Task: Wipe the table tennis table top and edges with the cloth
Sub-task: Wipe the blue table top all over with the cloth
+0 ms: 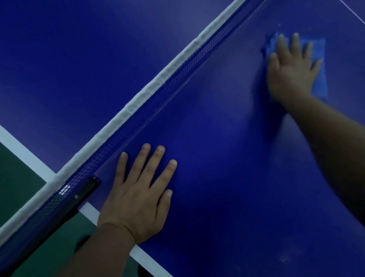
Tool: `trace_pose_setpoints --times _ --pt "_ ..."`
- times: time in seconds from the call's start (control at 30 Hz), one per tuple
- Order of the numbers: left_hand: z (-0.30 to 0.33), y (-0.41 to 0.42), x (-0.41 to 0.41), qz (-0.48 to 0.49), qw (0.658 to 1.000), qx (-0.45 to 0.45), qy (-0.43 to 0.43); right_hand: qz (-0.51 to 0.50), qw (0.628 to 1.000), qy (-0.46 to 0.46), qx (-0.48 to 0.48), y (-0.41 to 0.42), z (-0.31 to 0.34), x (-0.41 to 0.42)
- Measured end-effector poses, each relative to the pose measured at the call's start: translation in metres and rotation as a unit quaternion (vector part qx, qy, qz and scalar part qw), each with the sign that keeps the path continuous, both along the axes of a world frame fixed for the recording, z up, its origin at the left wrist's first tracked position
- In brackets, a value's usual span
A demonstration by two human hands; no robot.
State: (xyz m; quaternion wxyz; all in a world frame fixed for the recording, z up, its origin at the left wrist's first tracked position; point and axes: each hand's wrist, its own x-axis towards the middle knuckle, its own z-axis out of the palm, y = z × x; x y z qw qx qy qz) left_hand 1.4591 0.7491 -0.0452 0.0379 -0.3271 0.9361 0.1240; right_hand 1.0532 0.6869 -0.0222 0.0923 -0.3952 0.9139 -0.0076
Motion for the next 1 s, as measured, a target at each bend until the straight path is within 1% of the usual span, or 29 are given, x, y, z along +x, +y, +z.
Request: trace_pose_setpoints --times 0.07,0.13,0.2,0.23,0.27,0.3,0.37,0.43,0.47,0.5,0.53,0.57,0.6,0.63,0.67,0.7,0.73,0.77,0.8,0.83,0.9,0.93,1.0 --pt "0.0 0.001 0.0 0.001 1.0 0.002 -0.001 0.048 0.999 0.011 -0.001 0.003 -0.002 0.042" --pt "0.0 0.001 0.0 0.004 1.0 -0.001 0.002 0.142 0.99 0.0 0.008 0.017 -0.003 0.081" --pt "-0.001 0.0 -0.001 0.007 1.0 -0.005 0.009 0.222 0.975 -0.023 0.014 0.038 -0.003 0.094" --pt "-0.001 0.0 -0.001 0.008 1.0 -0.006 0.013 0.234 0.972 -0.024 0.017 0.047 -0.002 0.085" --pt "0.0 0.0 -0.001 0.008 1.0 -0.007 0.015 0.218 0.976 -0.011 0.018 0.055 -0.002 0.067" --pt "0.0 0.0 -0.001 0.008 1.0 -0.01 0.015 0.169 0.985 0.008 0.018 0.064 -0.001 0.045" --pt "0.0 0.0 -0.001 0.009 1.0 -0.011 0.017 0.016 0.999 0.038 0.014 0.088 -0.001 -0.002" --pt "0.0 0.0 0.0 0.011 1.0 -0.009 0.021 -0.136 0.991 0.02 0.002 0.111 0.001 -0.029" --pt "0.001 0.0 0.0 0.012 1.0 -0.008 0.019 -0.187 0.982 0.006 -0.007 0.114 0.002 -0.028" --pt "0.002 0.0 0.0 0.013 1.0 -0.007 0.018 -0.216 0.976 -0.002 -0.016 0.111 0.001 -0.018" --pt "0.003 0.0 0.0 0.015 1.0 -0.005 0.015 -0.219 0.975 -0.004 -0.024 0.105 0.001 -0.001" --pt "0.004 0.0 0.0 0.017 1.0 0.0 0.013 -0.195 0.981 -0.004 -0.027 0.097 0.0 0.022" --pt "0.005 0.0 0.0 0.019 1.0 0.007 0.01 -0.139 0.99 0.002 -0.025 0.091 -0.002 0.05" --pt "0.005 0.001 0.0 0.023 1.0 0.014 0.008 -0.053 0.998 0.012 -0.024 0.087 -0.004 0.081" --pt "0.005 0.001 0.0 0.027 0.999 0.021 0.009 0.056 0.998 0.012 -0.021 0.089 -0.007 0.113" --pt "0.006 0.001 0.0 0.03 0.999 0.026 0.011 0.162 0.987 -0.002 -0.01 0.097 -0.007 0.139" --pt "0.008 0.0 -0.001 0.033 0.999 0.03 0.015 0.235 0.972 -0.014 0.004 0.106 -0.006 0.146" --pt "0.011 -0.001 -0.002 0.035 0.999 0.031 0.021 0.266 0.964 -0.021 0.015 0.114 -0.005 0.134" --pt "0.015 -0.003 -0.003 0.036 0.998 0.031 0.028 0.252 0.968 -0.012 0.016 0.12 -0.004 0.11" --pt "0.018 -0.006 -0.006 0.038 0.998 0.032 0.038 0.197 0.98 0.008 0.011 0.128 -0.005 0.081" --pt "0.024 -0.016 -0.018 0.036 0.996 0.041 0.066 0.033 0.999 0.041 -0.012 0.148 -0.005 0.016" --pt "0.026 -0.022 -0.028 0.031 0.995 0.046 0.08 -0.054 0.998 0.033 -0.022 0.157 -0.004 -0.011" --pt "0.027 -0.038 -0.058 0.023 0.992 0.056 0.109 -0.195 0.98 -0.002 -0.039 0.159 -0.001 -0.032"
